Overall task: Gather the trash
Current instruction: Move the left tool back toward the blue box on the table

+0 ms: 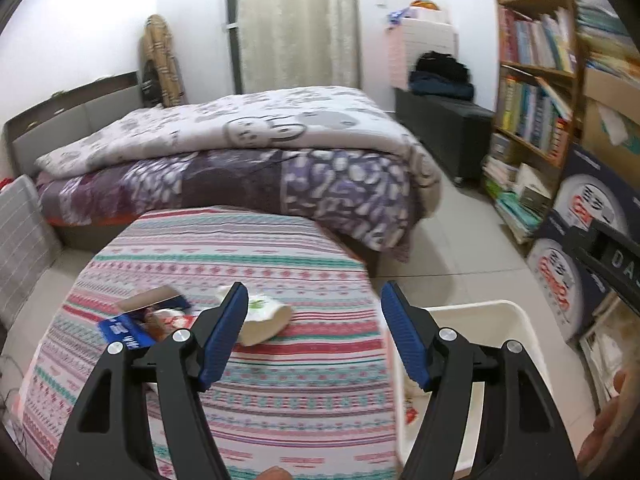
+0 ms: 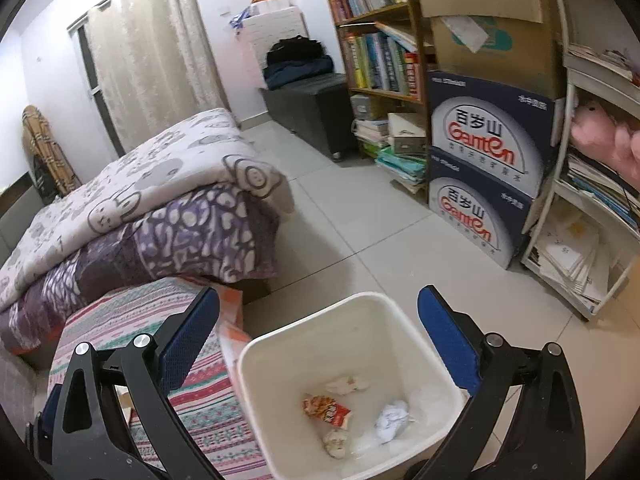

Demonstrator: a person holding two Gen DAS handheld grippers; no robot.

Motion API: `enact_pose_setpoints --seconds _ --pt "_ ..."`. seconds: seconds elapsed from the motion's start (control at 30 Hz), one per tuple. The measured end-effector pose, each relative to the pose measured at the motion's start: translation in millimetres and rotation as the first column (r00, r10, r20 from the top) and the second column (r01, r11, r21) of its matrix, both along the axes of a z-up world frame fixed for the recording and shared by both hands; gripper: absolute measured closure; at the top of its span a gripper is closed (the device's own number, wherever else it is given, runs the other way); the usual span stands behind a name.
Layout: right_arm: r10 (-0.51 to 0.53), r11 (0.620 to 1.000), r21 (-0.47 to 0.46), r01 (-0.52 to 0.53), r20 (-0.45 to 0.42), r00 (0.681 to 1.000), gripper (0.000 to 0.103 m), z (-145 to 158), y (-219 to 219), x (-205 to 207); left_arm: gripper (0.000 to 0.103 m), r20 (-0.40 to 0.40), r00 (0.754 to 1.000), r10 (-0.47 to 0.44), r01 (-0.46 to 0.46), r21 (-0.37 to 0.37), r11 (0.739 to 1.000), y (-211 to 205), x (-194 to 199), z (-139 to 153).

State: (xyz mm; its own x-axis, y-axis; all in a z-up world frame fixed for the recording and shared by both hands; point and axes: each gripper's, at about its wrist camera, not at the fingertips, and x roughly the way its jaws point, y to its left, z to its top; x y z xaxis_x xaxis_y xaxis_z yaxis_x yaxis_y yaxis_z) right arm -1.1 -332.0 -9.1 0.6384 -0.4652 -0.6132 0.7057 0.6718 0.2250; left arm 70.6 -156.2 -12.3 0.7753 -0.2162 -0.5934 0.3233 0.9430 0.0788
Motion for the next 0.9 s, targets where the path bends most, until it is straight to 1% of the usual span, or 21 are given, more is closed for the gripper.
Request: enact_pose_setpoints --seconds 0.23,0.47,0.53,0.63,0.73,0.77,0.83,0.9 --pt "0.081 0.997 -0.015 -0.081 -0.023 0.996 0.008 -5.0 39.0 27.7 0.035 -0.031 0.994 0.104 -0.103 0.011 0.995 42.0 21.5 -7.0" --pt "0.169 0.986 -0.004 -0.169 -0.039 0.985 0.008 -12.2 75.5 51.9 0.035 -0.066 0.978 0.197 -0.196 0.031 0.980 86.2 38.2 -15.0" --pt "0.187 0.982 -0.007 -0.188 -0.046 0.981 0.008 -13.6 84.3 57.4 0.028 -0.079 0.972 0.222 -0.219 0.038 0.975 97.4 42.3 -18.4" --pt "0.212 0.977 -0.007 -0.213 -0.056 0.976 0.008 -15.9 94.7 64.1 0.027 -0.099 0.957 0.272 -0.268 0.053 0.962 115.2 50.6 -25.7" --pt "0.233 0.973 0.002 -0.233 -0.061 0.971 0.008 -18.7 103.8 70.3 0.027 -0.136 0.930 0.340 -0.335 0.064 0.940 137.2 65.3 -35.6" --pt "0.239 0.971 0.005 -0.240 -0.062 0.969 0.008 -19.1 106.3 72.5 0.027 -0.161 0.916 0.367 -0.362 0.060 0.930 147.4 71.4 -39.8" --pt "0.260 0.966 0.010 -0.260 -0.064 0.964 0.008 -21.1 112.6 77.7 0.027 -0.215 0.886 0.411 -0.412 0.044 0.910 167.3 82.2 -47.8" --pt "0.289 0.957 0.014 -0.288 -0.071 0.955 0.008 -23.7 120.5 83.5 0.027 -0.304 0.843 0.445 -0.462 0.016 0.887 190.2 96.5 -59.5"
